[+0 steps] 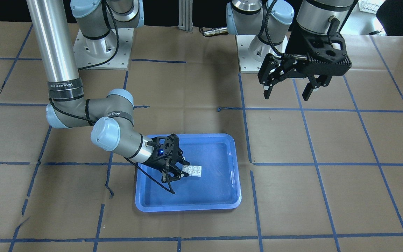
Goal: Assemble white blocks and place on blue tray
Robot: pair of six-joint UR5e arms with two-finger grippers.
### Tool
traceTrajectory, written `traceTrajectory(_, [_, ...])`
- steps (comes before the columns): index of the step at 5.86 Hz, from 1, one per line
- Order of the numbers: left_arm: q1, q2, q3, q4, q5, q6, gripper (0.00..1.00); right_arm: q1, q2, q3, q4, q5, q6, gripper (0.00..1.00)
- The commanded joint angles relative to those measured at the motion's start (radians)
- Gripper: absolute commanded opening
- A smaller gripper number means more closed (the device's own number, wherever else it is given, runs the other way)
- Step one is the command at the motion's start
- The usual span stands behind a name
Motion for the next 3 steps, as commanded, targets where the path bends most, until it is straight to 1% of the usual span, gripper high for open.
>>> traceTrajectory(1, [0.0,0.002,0.0,-0.001,-0.001,0.0,0.99,0.0,0.0,-0.001,0.0,0.0,0.003,0.51])
traceTrajectory(2, [0.0,0.002,0.0,0.0,-0.005,0.0,0.99,0.0,0.0,-0.002,0.0,0.0,0.006,0.62])
traceTrajectory(3, [0.002,0.0,0.0,0.0,-0.005,0.0,0.99,-0.002,-0.005,-0.012,0.003,-0.004,0.042,0.99])
